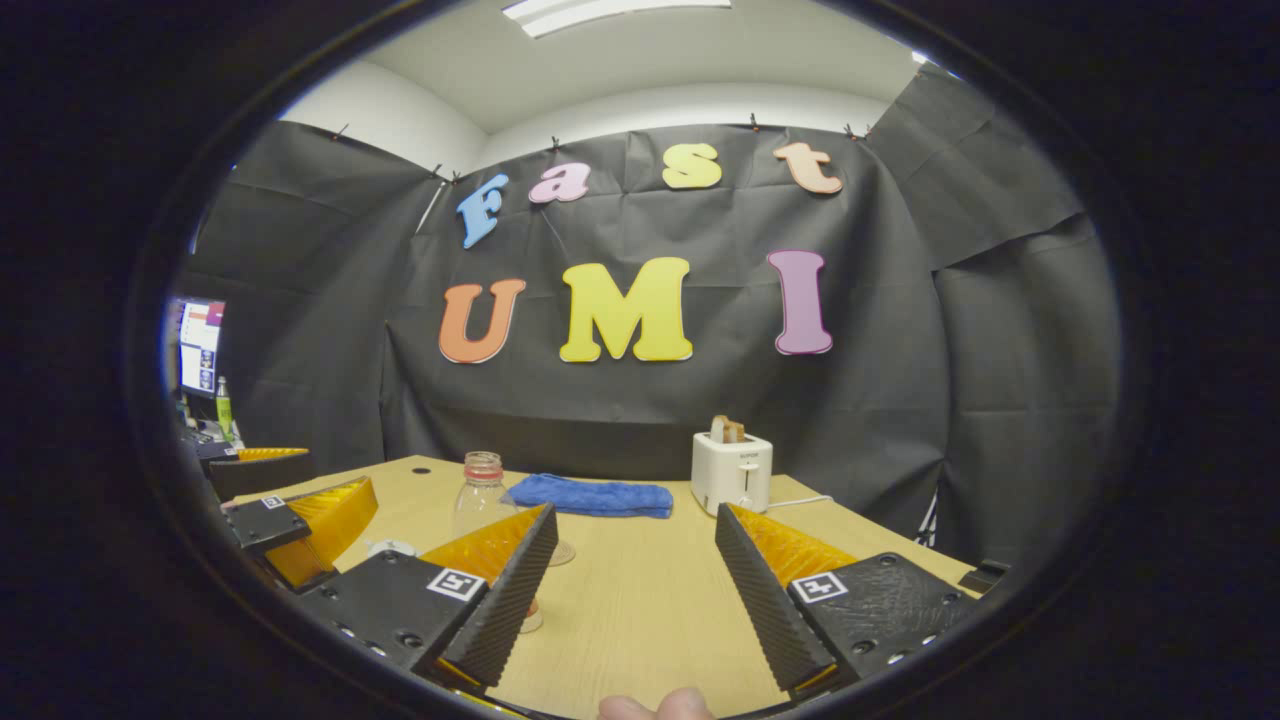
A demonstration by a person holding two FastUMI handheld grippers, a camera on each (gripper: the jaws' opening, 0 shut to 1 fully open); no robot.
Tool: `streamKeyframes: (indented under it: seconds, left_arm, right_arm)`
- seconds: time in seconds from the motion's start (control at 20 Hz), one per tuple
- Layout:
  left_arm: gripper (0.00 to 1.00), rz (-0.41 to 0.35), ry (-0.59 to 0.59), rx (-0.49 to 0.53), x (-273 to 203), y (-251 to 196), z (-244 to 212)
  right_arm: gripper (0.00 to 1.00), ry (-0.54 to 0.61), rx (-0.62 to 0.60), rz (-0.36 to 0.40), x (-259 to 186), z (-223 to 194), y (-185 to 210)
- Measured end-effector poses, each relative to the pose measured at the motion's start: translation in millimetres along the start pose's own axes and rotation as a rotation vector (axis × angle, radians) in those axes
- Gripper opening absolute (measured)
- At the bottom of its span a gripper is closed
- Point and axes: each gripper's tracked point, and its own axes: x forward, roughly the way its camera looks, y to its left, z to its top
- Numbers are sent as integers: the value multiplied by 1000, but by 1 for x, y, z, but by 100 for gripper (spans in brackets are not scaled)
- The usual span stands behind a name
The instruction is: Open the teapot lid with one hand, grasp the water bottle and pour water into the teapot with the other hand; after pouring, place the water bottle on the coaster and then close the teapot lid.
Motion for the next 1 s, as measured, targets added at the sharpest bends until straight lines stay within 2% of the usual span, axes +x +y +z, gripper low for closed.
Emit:
streamKeyframes:
  seconds: [0.3,0.45,0.6,0.7,0.75,0.95,1.0]
  left_arm:
    - [99,8,17,-10,2,7,-7]
    - [99,12,36,-15,6,12,-17]
    - [99,12,69,-18,11,18,-29]
    - [99,7,96,-29,17,21,-40]
    - [99,6,111,-39,21,23,-45]
    - [99,15,174,-62,34,33,-65]
    - [99,15,192,-63,38,36,-71]
  right_arm:
    - [95,-11,-28,-14,1,-1,0]
    - [98,-6,-35,-9,1,-5,1]
    - [93,9,-42,-19,2,-12,-1]
    - [98,17,-46,-26,3,-15,-3]
    - [95,20,-47,-31,3,-16,-5]
    - [98,20,-56,-49,6,-20,-12]
    - [95,23,-59,-50,6,-22,-13]
